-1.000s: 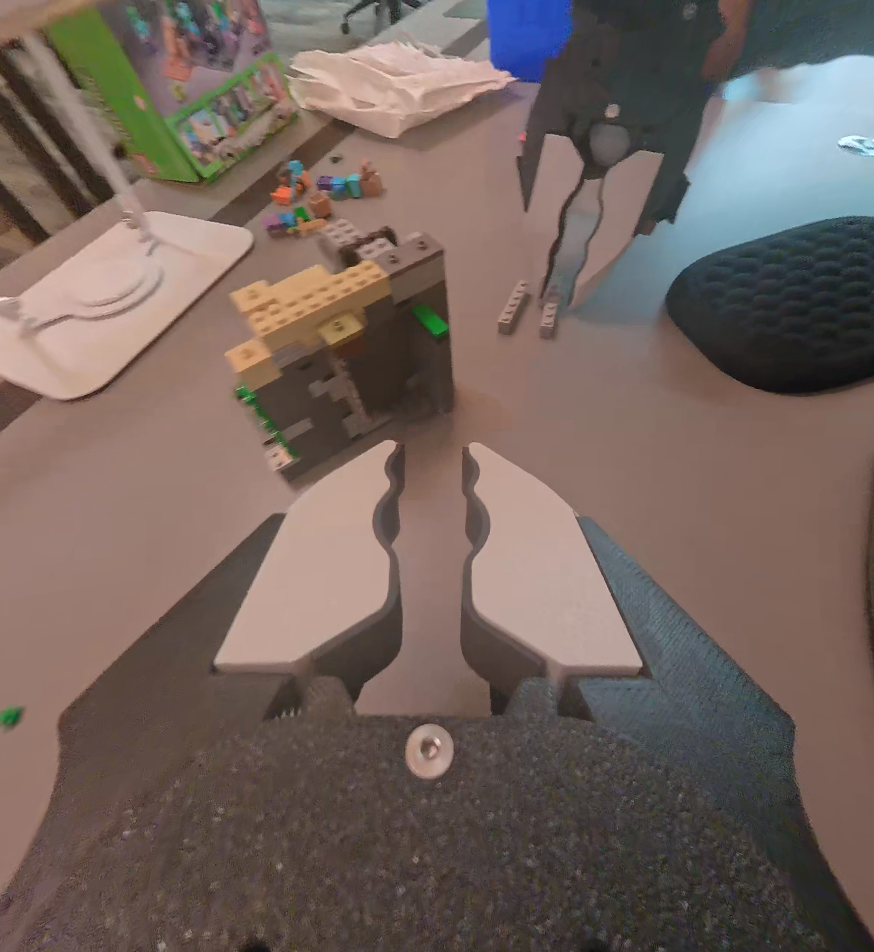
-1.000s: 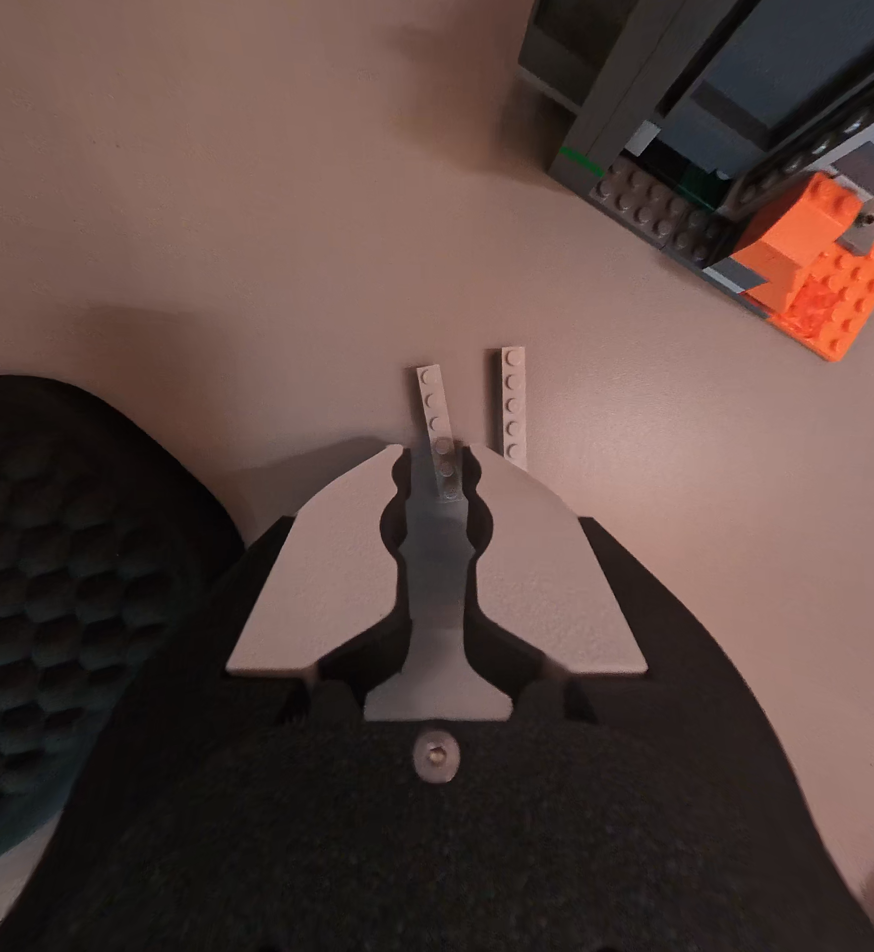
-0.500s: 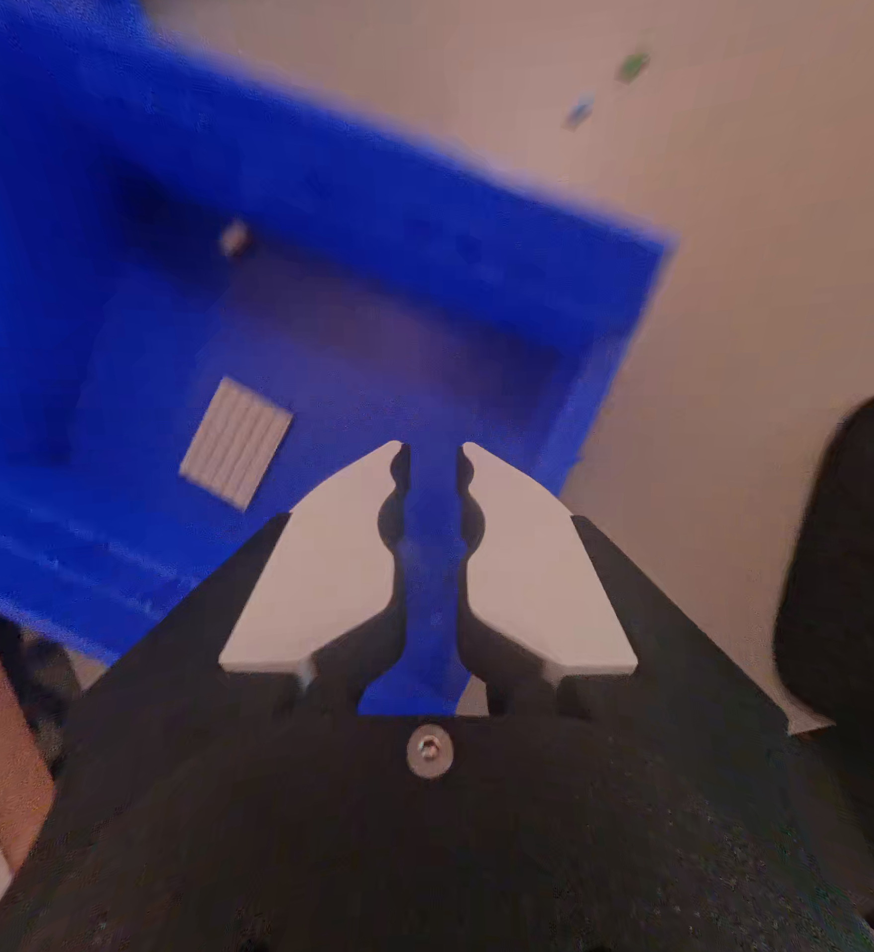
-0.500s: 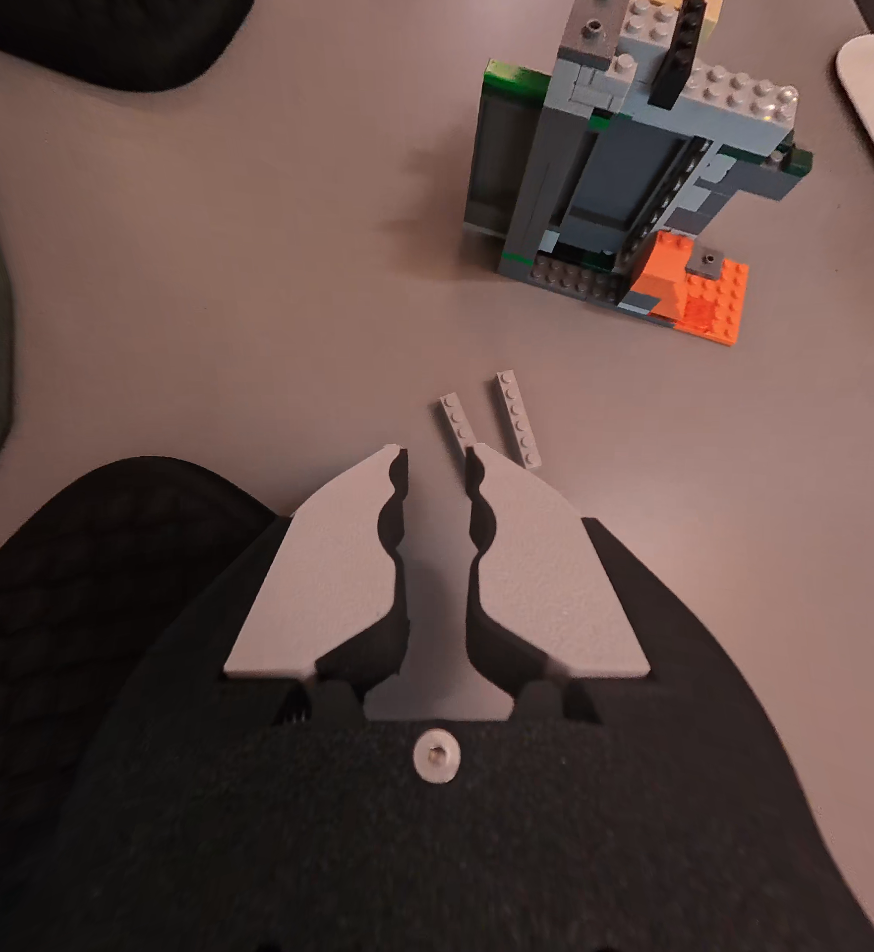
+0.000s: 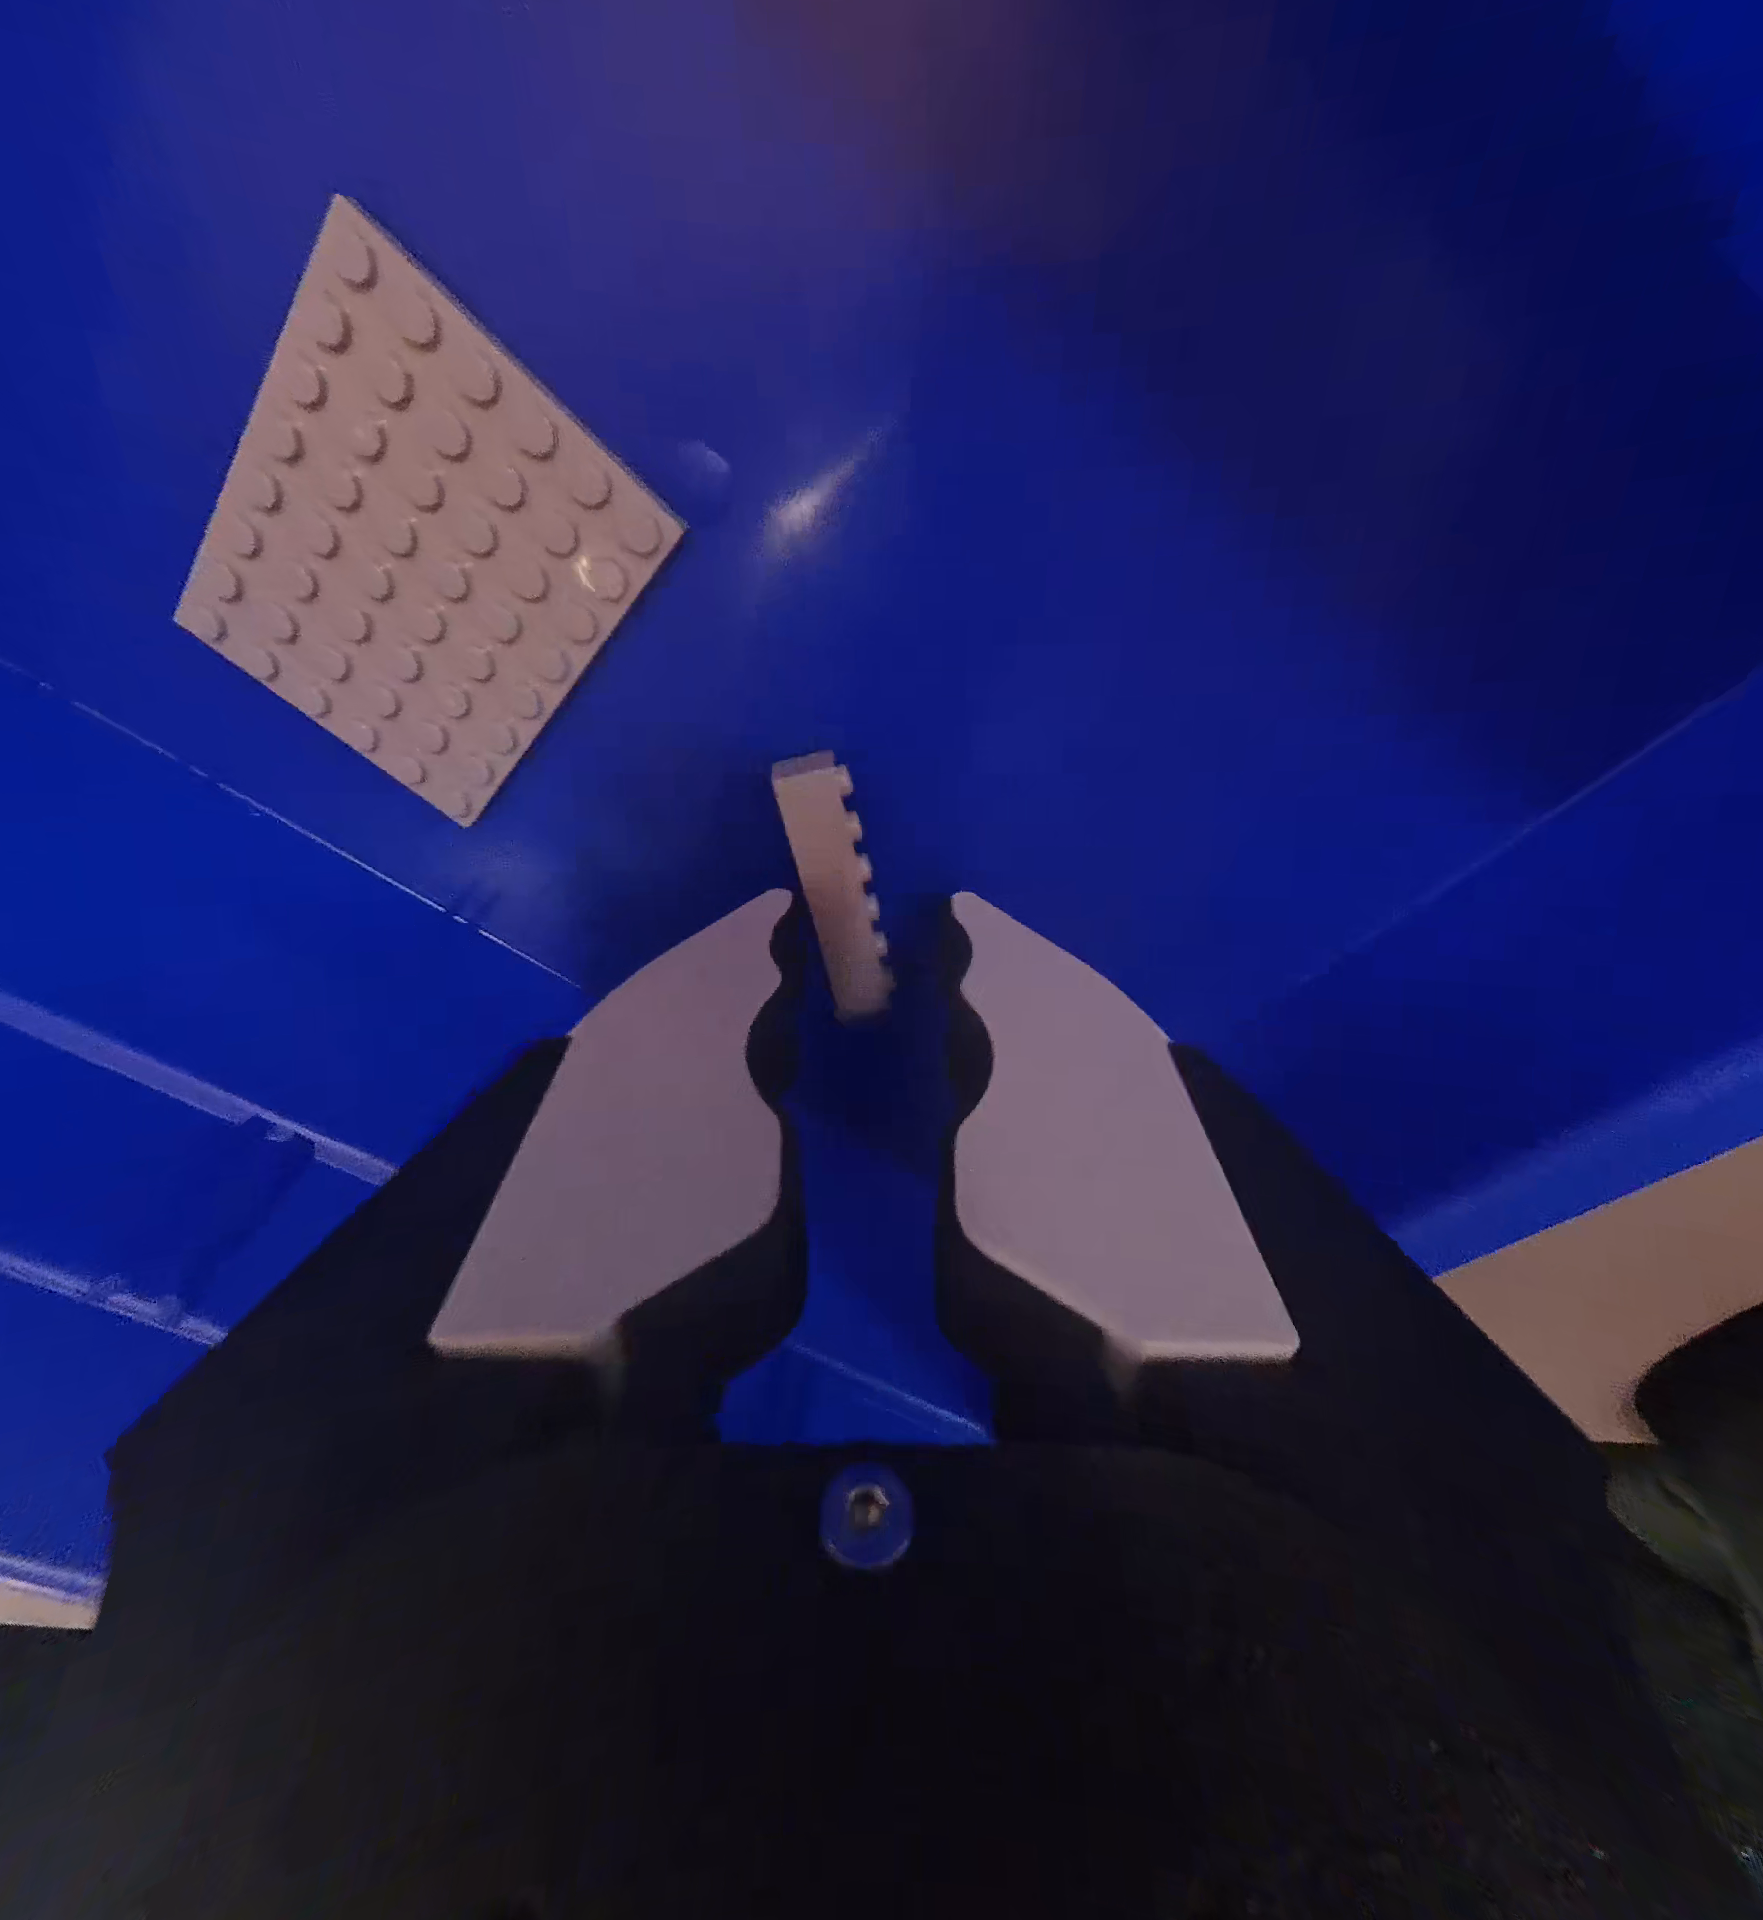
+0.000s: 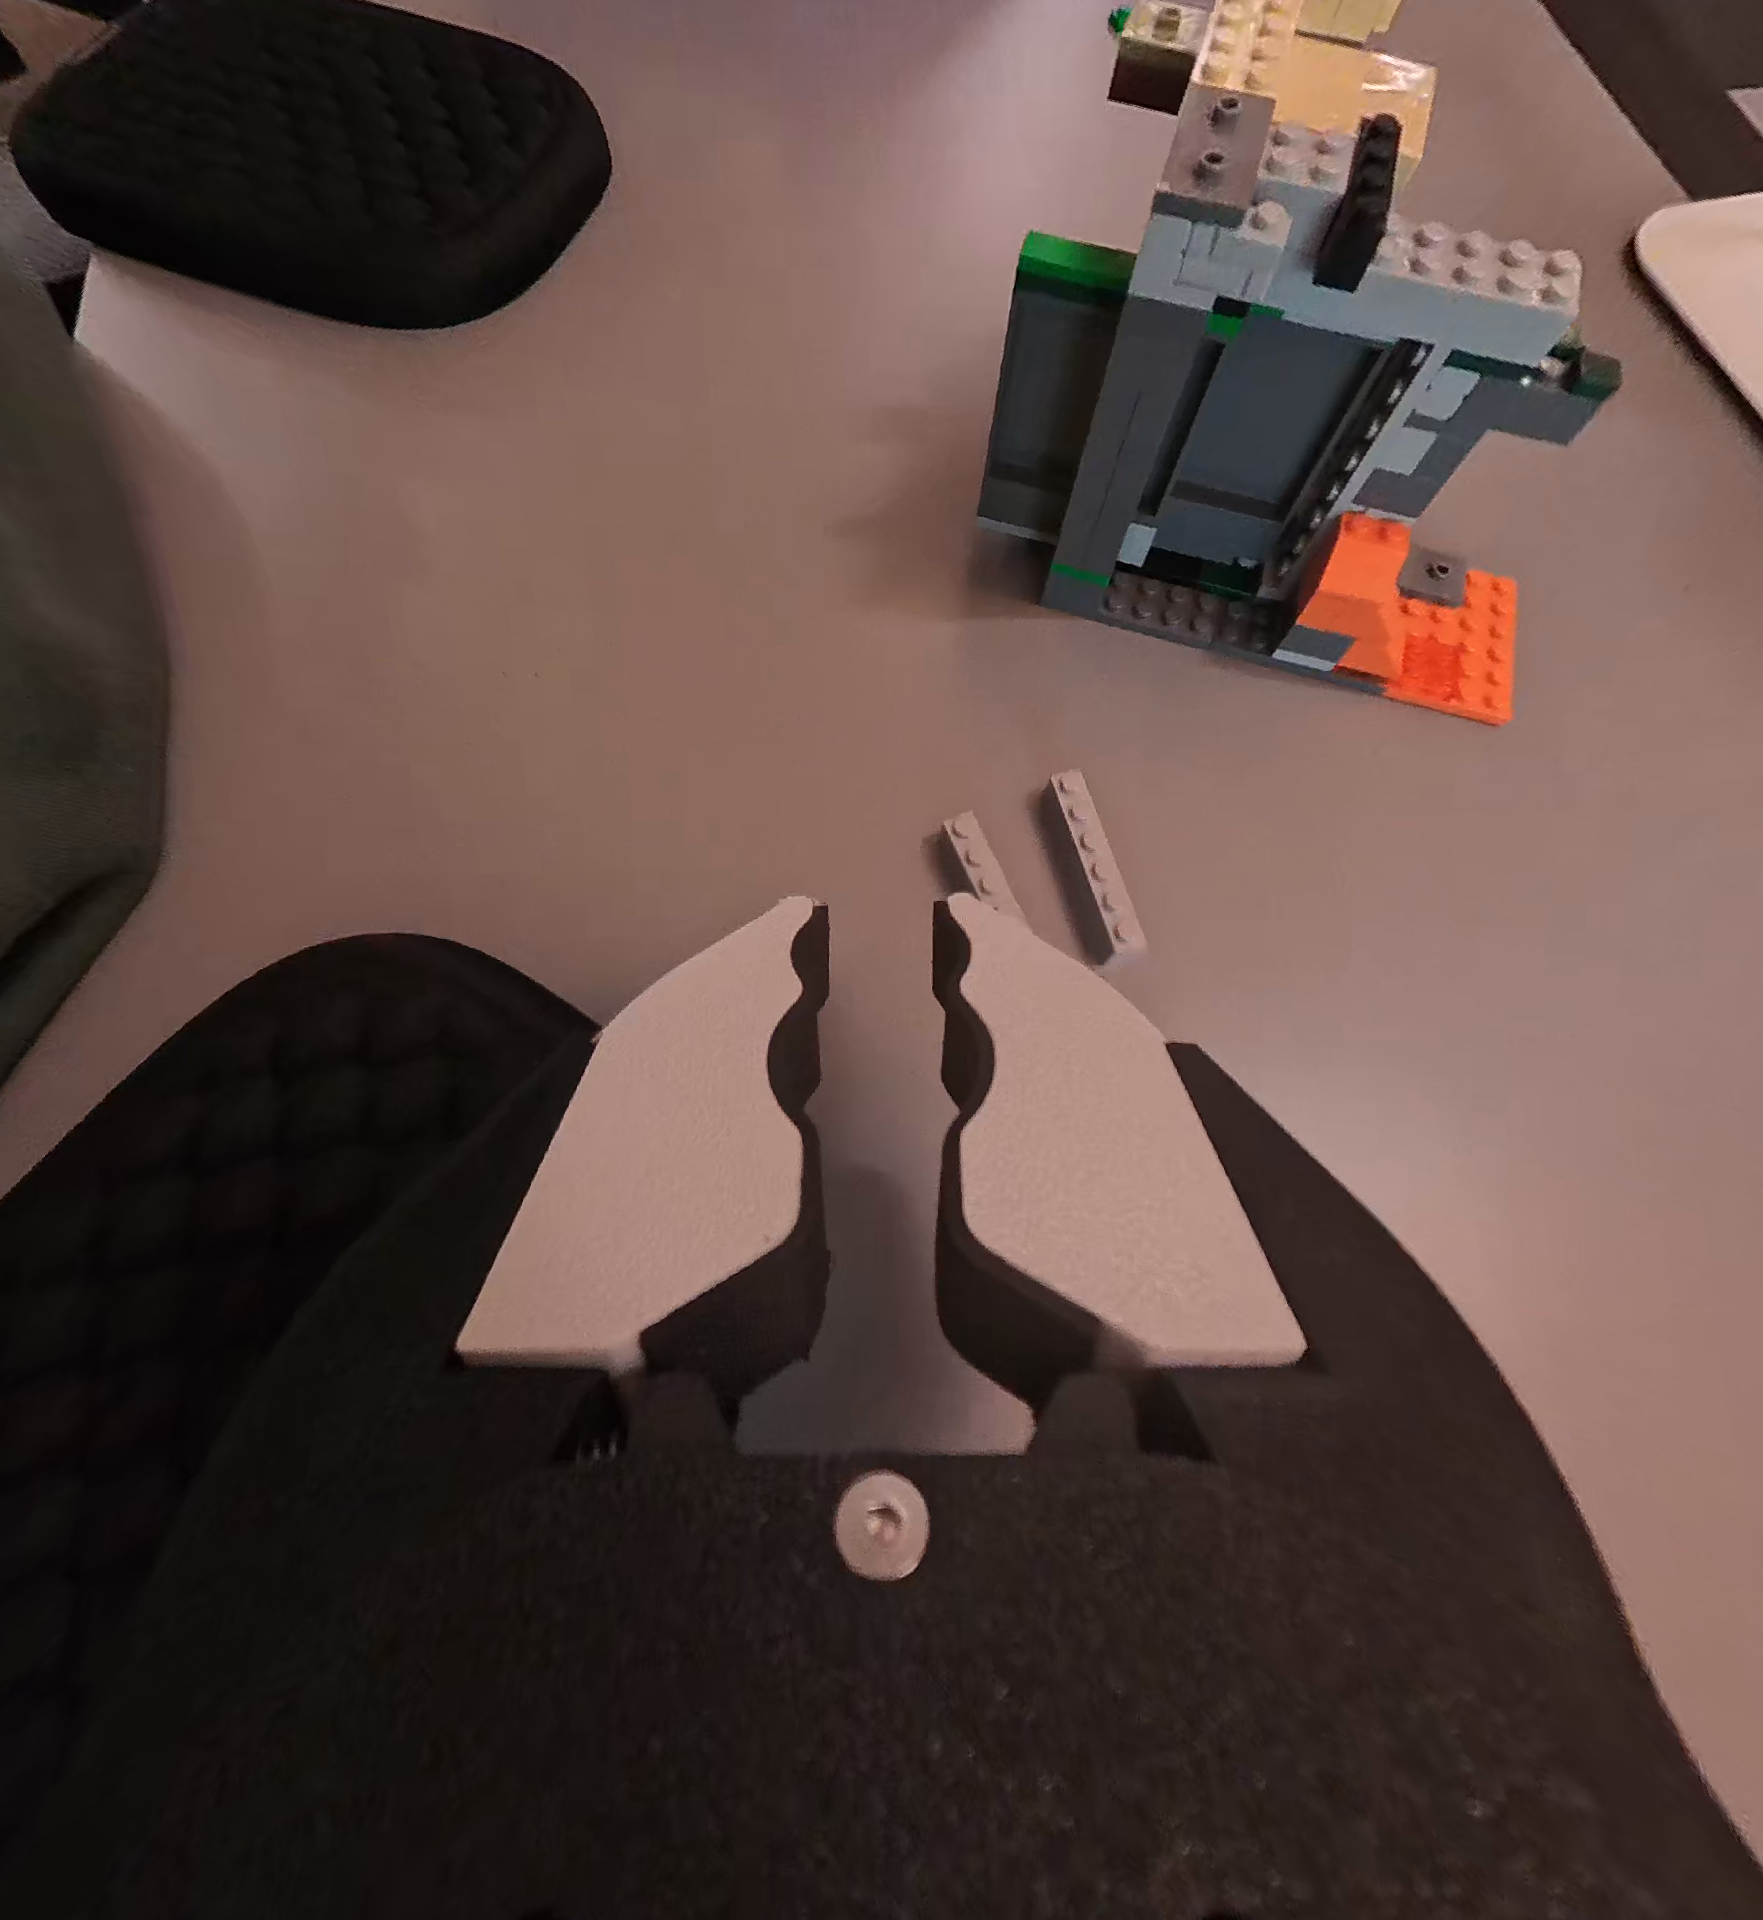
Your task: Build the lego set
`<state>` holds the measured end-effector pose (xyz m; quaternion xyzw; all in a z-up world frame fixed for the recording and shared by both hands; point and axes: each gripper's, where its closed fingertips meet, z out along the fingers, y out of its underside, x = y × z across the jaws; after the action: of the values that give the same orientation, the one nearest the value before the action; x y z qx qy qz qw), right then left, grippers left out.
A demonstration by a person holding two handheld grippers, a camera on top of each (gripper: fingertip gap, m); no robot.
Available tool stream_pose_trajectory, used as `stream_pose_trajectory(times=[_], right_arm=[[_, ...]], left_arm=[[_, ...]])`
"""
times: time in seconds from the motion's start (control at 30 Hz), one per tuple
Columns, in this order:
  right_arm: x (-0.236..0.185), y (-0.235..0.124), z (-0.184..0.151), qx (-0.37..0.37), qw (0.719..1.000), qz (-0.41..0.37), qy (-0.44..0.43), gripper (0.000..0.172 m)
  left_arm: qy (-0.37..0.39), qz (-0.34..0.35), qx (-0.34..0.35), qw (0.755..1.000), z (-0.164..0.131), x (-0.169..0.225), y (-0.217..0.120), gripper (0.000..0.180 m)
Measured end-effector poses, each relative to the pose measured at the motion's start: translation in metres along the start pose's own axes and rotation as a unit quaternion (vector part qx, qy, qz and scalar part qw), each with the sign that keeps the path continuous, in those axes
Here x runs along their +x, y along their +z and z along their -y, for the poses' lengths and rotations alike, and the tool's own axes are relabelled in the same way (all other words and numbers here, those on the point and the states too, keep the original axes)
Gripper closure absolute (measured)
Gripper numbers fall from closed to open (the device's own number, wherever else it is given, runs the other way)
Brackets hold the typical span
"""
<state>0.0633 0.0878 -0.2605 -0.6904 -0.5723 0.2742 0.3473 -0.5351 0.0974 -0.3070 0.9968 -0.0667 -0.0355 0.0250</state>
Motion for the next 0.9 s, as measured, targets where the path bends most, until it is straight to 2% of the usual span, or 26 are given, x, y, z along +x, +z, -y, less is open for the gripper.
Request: stream_pose_trajectory(times=[0.07, 0.17, 0.23, 0.3, 0.4, 0.47, 0.6, 0.7, 0.8, 0.9], right_arm=[[0.001, -0.003, -0.003, 0.005, 1.000, -0.004, 0.005, 0.154], [0.001, -0.007, -0.004, 0.013, 1.000, -0.012, 0.006, 0.155], [0.001, -0.008, 0.000, 0.021, 1.000, -0.017, 0.002, 0.156], [-0.001, -0.007, 0.008, 0.027, 0.999, -0.022, -0.015, 0.157], [-0.011, 0.001, 0.024, 0.027, 0.997, -0.021, -0.071, 0.157], [-0.019, 0.009, 0.039, 0.033, 0.992, -0.020, -0.123, 0.157], [-0.032, 0.029, 0.077, 0.041, 0.964, -0.031, -0.263, 0.155], [-0.045, 0.045, 0.104, 0.051, 0.934, -0.025, -0.353, 0.151], [-0.057, 0.056, 0.122, 0.057, 0.903, -0.018, -0.425, 0.148], [-0.063, 0.060, 0.127, 0.046, 0.875, -0.017, -0.481, 0.144]], left_arm=[[0.008, 0.001, 0.003, 1.000, 0.001, -0.001, 0.001, 0.169], [0.046, 0.020, 0.020, 0.999, 0.004, 0.000, -0.004, 0.168], [0.073, 0.026, 0.072, 0.994, 0.016, 0.008, -0.023, 0.169], [0.095, 0.008, 0.159, 0.983, 0.034, 0.034, -0.058, 0.169], [0.165, -0.050, 0.268, 0.948, 0.048, 0.107, -0.114, 0.169], [0.231, -0.121, 0.301, 0.917, 0.045, 0.174, -0.137, 0.169], [0.369, -0.259, 0.275, 0.849, 0.021, 0.300, -0.141, 0.169], [0.436, -0.340, 0.239, 0.798, 0.009, 0.373, -0.132, 0.169], [0.483, -0.389, 0.214, 0.755, 0.001, 0.425, -0.125, 0.169], [0.516, -0.407, 0.198, 0.728, -0.003, 0.452, -0.122, 0.169]])
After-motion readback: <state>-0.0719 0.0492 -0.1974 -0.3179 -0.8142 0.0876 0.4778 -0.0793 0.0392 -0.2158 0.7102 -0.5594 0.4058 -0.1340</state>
